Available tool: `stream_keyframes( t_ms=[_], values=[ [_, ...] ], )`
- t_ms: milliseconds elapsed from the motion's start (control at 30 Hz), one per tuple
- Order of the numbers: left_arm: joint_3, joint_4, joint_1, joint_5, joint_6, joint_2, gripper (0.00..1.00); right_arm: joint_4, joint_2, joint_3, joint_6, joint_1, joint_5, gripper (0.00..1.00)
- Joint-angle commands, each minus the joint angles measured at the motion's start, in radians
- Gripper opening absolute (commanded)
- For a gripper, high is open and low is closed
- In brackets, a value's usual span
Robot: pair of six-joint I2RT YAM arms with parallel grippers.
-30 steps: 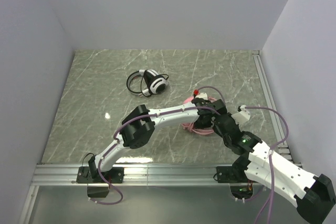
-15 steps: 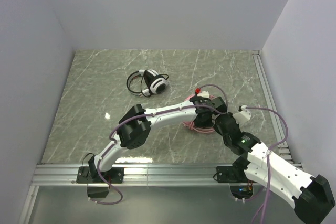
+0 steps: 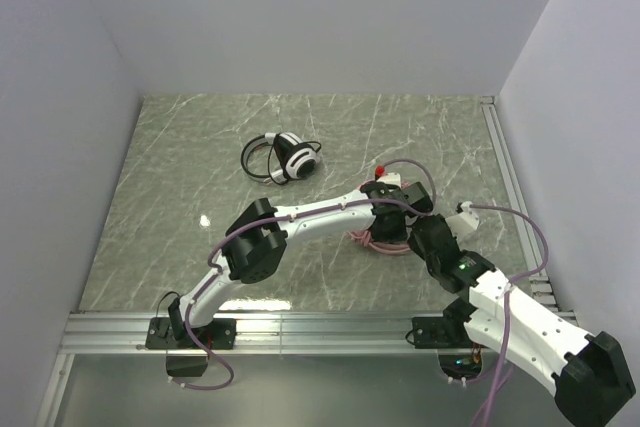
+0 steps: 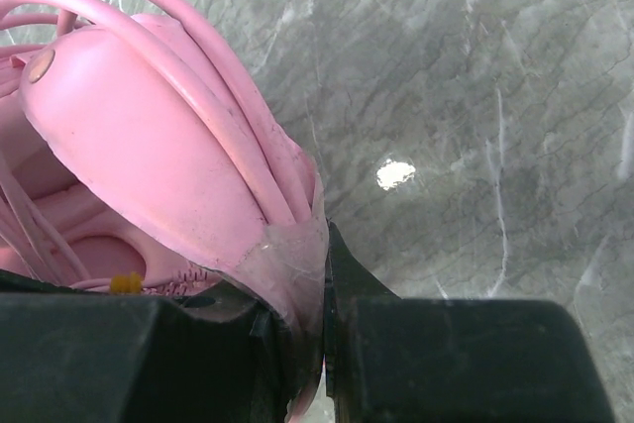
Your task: Wrap the headphones
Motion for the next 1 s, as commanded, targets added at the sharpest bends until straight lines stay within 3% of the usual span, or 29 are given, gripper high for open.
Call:
stream_keyframes(
  t_ms=[0,200,800,967],
  values=[
    [0.064,0.012,-0.020,0.014,0.050,-0.040,0.41,0.120,0.006,0.007,0.053,-0.015,0.008,0.00],
    [0.138,0.006,-0.016,0.008,0.076,-0.007,0.43,0.129,0.028,-0.002,0.065,-0.015,-0.011,0.00],
    [0.119,0.015,0.024,0.074,0.061,-0.001,0.48,0.153,0.062,-0.022,0.084,-0.023,-0.043,0.00],
    [0.124,0.063,0.056,0.152,0.047,0.028,0.48,0.159,0.078,-0.025,0.092,-0.024,-0.058,0.00]
  ],
)
